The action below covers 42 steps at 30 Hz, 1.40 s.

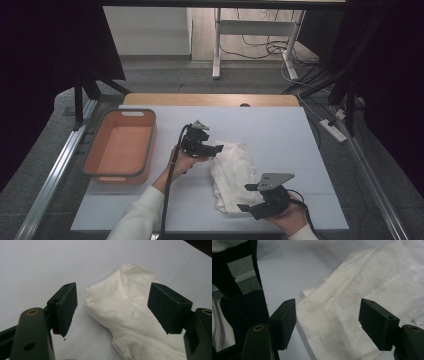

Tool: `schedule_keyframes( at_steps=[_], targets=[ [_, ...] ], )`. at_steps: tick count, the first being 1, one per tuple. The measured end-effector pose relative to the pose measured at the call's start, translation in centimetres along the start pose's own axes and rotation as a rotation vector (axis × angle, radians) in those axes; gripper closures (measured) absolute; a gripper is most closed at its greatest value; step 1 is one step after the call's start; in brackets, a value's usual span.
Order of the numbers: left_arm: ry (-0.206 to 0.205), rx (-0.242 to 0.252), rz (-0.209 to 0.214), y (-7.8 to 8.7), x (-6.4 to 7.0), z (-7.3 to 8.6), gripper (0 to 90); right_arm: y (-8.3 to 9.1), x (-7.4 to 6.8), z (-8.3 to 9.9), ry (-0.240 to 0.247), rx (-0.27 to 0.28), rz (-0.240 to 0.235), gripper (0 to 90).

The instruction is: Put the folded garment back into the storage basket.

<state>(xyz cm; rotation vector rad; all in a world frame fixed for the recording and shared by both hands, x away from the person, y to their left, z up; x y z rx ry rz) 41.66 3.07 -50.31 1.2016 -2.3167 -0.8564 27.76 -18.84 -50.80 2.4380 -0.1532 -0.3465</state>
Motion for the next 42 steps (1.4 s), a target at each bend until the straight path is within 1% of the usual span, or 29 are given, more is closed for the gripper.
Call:
schedule_keyframes(
  at_steps=[3, 5, 7, 12, 13, 17, 24, 27, 30, 33, 36, 37, 40, 42],
  targets=[
    [-0.007, -0.005, -0.006, 0.0, 0.1, 0.0, 24.3, -0.5, -0.2, 0.1, 0.01, -0.024, -0.006, 30.9],
    [-0.011, -0.001, 0.002, 0.1, 0.1, 0.0, 24.2, -0.8, -0.4, 0.0, 0.021, -0.04, -0.004, 30.9],
    [-0.011, 0.0, 0.003, 0.1, 0.2, 0.0, 24.2, -1.0, -0.6, 0.0, 0.029, -0.055, -0.016, 31.0],
    [-0.008, -0.012, 0.002, -0.1, 0.0, 0.1, 23.9, -2.0, -0.8, 0.6, 0.055, -0.117, -0.029, 31.7],
    [-0.01, -0.014, 0.0, -0.1, 0.0, 0.1, 23.8, -2.2, -0.7, 0.8, 0.054, -0.135, -0.025, 31.7],
    [-0.004, -0.021, -0.003, -0.2, -0.1, 0.2, 23.8, -2.7, -0.6, 1.1, 0.061, -0.181, -0.016, 31.7],
    [-0.002, -0.022, -0.006, -0.3, -0.1, 0.2, 23.8, -2.7, -0.1, 1.6, 0.077, -0.222, 0.023, 31.7],
    [-0.004, -0.025, -0.005, -0.3, -0.2, 0.2, 23.8, -3.0, -0.1, 1.9, 0.083, -0.254, 0.014, 31.5],
    [0.002, -0.028, -0.005, -0.3, -0.2, 0.2, 23.7, -3.5, 0.0, 2.1, 0.096, -0.277, 0.018, 31.6],
    [0.0, -0.033, -0.005, -0.4, -0.3, 0.3, 23.7, -3.6, 0.0, 2.2, 0.117, -0.276, 0.035, 35.0],
    [0.004, -0.036, -0.006, -0.5, -0.3, 0.3, 23.7, -3.5, 0.0, 2.2, 0.123, -0.277, 0.046, 41.0],
    [0.003, -0.037, -0.006, -0.5, -0.3, 0.3, 23.7, -3.5, 0.0, 2.2, 0.127, -0.27, 0.051, 46.6],
    [0.001, -0.039, -0.006, -0.5, -0.3, 0.3, 23.7, -3.4, 0.2, 2.1, 0.122, -0.268, 0.074, 59.2],
    [0.003, -0.039, -0.007, -0.5, -0.2, 0.3, 23.8, -3.3, 0.2, 2.0, 0.118, -0.274, 0.101, 70.6]
  ],
)
Point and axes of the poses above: each handheld gripper's, and its own axes: y roughly backward along the jaws, z roughly out of its underside, x roughly to its right, the point moved 4 cm from there along -y, roughly forward along the jaws, and after that the axes turned 13 degrees about -z, right-handed, at the moved point
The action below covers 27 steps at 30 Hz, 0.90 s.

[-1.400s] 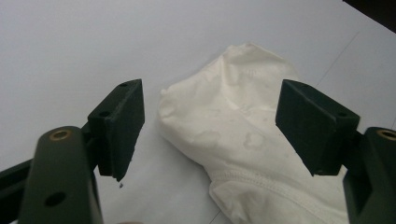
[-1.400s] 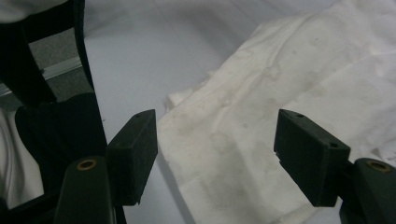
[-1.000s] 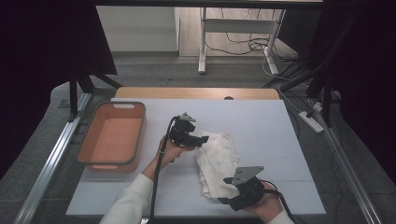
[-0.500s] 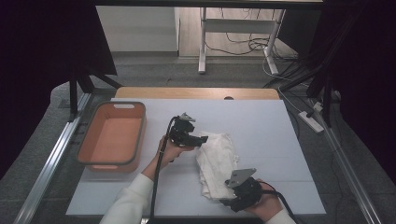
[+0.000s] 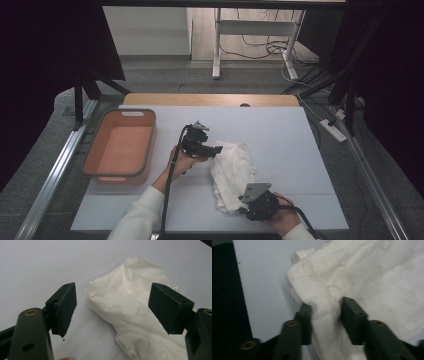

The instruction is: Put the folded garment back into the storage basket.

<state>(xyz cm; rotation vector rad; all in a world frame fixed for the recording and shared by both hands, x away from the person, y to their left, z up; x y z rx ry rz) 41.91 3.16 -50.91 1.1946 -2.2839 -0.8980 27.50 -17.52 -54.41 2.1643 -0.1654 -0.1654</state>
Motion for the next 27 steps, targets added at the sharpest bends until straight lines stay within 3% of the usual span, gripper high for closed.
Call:
schedule_keyframes(
  at_steps=[1, 3, 8, 9, 14, 20, 27],
  targets=[
    [0.001, 0.0, 0.0, 0.0, 0.0, 0.0, 23.9, 0.0, 0.0, 0.0, 0.006, 0.001, 0.02, 76.8],
    [0.002, -0.006, -0.002, -0.1, -0.1, 0.0, 23.9, 0.0, 0.1, -0.1, -0.009, 0.012, 0.017, 80.0],
    [0.021, -0.007, -0.006, -0.3, -0.3, 0.0, 22.8, 0.8, 0.5, -0.4, -0.091, 0.094, -0.03, 81.6],
    [0.042, -0.005, 0.003, -0.4, -0.4, 0.1, 22.7, 1.1, 0.5, -0.5, -0.104, 0.12, -0.035, 81.7],
    [0.071, -0.027, 0.025, -1.2, -0.5, 0.3, 21.7, 2.0, 0.7, -0.5, -0.13, 0.176, -0.04, 81.7],
    [0.076, -0.056, 0.028, -2.2, -0.5, 0.5, 19.8, 2.1, 0.7, -0.5, -0.132, 0.19, -0.039, 81.7],
    [0.028, -0.081, 0.012, -3.7, -0.2, 0.4, 18.3, 1.9, 0.7, -0.5, -0.129, 0.186, -0.04, 81.7]
  ],
)
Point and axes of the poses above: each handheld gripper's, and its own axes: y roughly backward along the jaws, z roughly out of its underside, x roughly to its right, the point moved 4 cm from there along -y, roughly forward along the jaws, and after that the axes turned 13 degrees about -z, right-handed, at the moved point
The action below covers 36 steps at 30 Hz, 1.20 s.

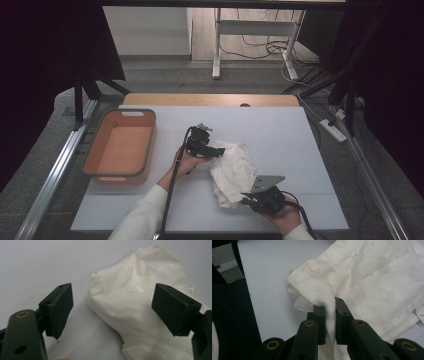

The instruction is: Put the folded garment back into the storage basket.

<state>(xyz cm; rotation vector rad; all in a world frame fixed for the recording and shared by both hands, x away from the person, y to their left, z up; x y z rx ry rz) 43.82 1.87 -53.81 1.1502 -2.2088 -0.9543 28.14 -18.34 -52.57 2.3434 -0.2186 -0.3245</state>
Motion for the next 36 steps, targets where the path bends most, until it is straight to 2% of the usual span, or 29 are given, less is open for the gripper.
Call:
schedule_keyframes(
  at_steps=[2, 12, 17, 19, 24, 30, 32, 36],
  targets=[
    [-0.009, -0.007, -0.011, -0.3, 0.0, 0.0, 18.1, -0.1, 0.0, 0.0, 0.0, -0.002, -0.002, 81.6],
    [-0.031, -0.044, -0.012, -1.9, 0.5, 0.2, 19.0, -0.3, -0.1, 0.1, 0.009, -0.016, 0.004, 81.6],
    [-0.038, -0.054, -0.003, -2.2, 0.7, 0.4, 24.2, -0.3, -0.1, 0.1, 0.011, -0.016, 0.006, 81.6],
    [-0.05, -0.053, -0.013, -2.2, 0.8, 0.4, 26.3, -0.3, -0.1, 0.1, 0.012, -0.018, 0.006, 81.6],
    [-0.076, -0.041, 0.007, -2.1, 1.3, 0.6, 41.5, -0.3, -0.1, 0.1, 0.012, -0.019, 0.007, 81.6],
    [-0.1, -0.017, 0.029, -1.9, 1.9, 0.8, 68.7, -0.3, -0.1, 0.1, 0.015, -0.015, 0.012, 81.6],
    [-0.123, -0.008, 0.018, -1.8, 2.1, 0.8, 72.1, -0.2, -0.1, 0.1, 0.015, -0.011, 0.016, 81.6],
    [-0.119, 0.008, 0.024, -1.5, 2.1, 0.7, 74.2, 0.1, -0.1, 0.0, 0.019, 0.002, 0.024, 81.6]
  ],
)
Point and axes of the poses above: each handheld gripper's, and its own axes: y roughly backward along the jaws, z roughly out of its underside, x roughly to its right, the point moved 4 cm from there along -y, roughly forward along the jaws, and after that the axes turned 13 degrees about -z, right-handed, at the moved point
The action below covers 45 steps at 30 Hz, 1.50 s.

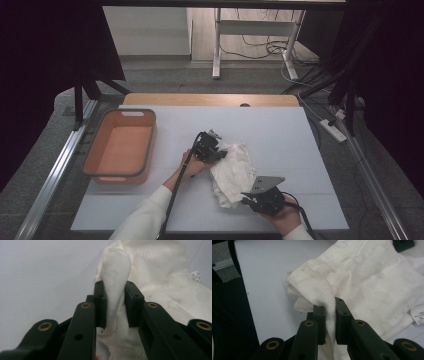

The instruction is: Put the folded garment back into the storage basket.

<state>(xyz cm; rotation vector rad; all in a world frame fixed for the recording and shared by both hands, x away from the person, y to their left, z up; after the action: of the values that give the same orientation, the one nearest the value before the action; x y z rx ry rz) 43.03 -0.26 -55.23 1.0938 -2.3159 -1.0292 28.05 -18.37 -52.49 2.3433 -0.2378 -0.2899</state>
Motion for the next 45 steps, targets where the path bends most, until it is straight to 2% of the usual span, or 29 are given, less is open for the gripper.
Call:
schedule_keyframes(
  at_steps=[4, 8, 19, 35, 45],
  targets=[
    [0.023, 0.026, 0.01, 0.5, -0.1, -0.2, 74.7, 0.4, 0.0, -0.2, 0.004, 0.022, 0.011, 81.6],
    [0.03, 0.059, 0.013, 1.1, 0.0, -0.6, 75.0, 0.9, 0.0, -0.4, 0.006, 0.047, 0.026, 81.6],
    [0.052, 0.113, 0.04, 2.2, 0.0, -1.1, 75.3, 1.6, -0.1, -0.7, 0.01, 0.086, 0.048, 81.6],
    [0.059, 0.166, 0.053, 3.6, 0.2, -1.7, 75.4, 2.1, -0.6, -1.3, 0.006, 0.138, 0.048, 81.6],
    [0.06, 0.181, 0.054, 4.3, 0.1, -1.9, 75.4, 2.2, -0.6, -1.4, 0.007, 0.147, 0.055, 81.6]
  ],
)
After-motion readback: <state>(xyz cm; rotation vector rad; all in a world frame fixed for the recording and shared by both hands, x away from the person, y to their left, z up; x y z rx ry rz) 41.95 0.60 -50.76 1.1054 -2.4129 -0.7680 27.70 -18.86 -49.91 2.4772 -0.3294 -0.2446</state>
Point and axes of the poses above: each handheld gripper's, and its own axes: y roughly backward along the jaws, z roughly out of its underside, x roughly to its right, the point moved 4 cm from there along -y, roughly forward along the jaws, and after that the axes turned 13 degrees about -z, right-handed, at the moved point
